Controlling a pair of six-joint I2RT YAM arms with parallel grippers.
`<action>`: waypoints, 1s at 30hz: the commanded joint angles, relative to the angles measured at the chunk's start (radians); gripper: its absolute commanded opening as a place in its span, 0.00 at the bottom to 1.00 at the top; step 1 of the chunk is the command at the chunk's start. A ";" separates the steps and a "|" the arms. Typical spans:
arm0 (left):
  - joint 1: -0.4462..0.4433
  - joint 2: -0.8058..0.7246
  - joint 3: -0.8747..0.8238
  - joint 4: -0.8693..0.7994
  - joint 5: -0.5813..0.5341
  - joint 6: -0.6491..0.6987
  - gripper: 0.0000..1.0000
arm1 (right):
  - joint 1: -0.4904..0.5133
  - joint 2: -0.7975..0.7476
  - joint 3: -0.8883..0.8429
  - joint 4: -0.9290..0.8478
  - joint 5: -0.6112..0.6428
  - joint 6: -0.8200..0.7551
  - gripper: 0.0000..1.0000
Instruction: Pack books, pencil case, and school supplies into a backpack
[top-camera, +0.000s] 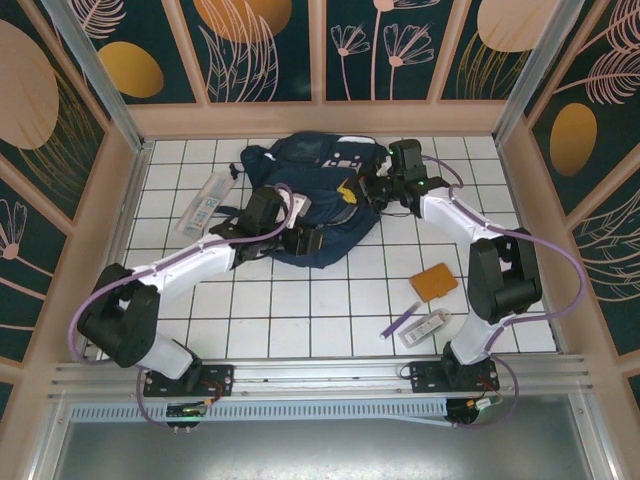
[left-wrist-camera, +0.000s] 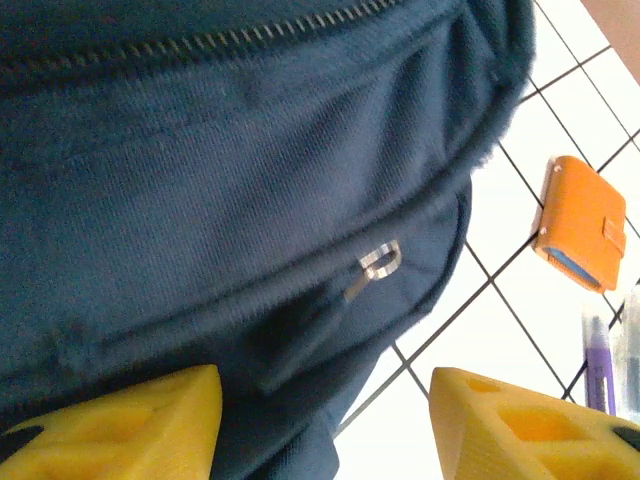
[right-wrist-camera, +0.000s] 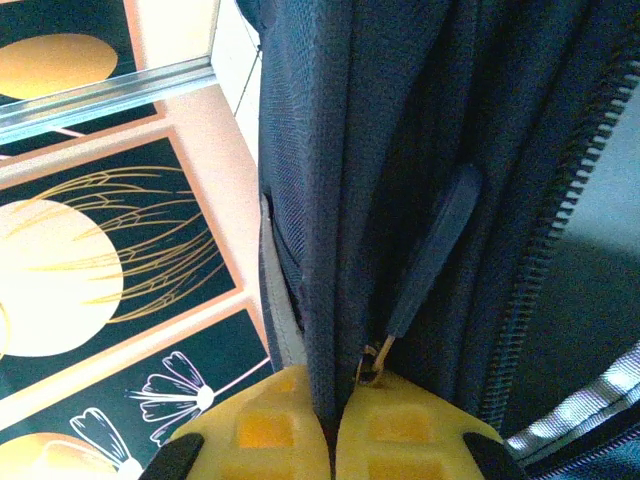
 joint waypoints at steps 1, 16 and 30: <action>0.012 -0.071 -0.067 0.138 -0.043 0.019 0.62 | 0.002 -0.005 0.077 0.095 -0.090 0.006 0.00; 0.026 -0.017 -0.040 0.234 0.241 0.039 0.62 | 0.038 -0.004 0.071 0.111 -0.074 0.001 0.00; 0.063 -0.023 -0.035 0.094 0.127 -0.025 0.58 | 0.040 0.028 0.096 0.105 -0.096 -0.003 0.00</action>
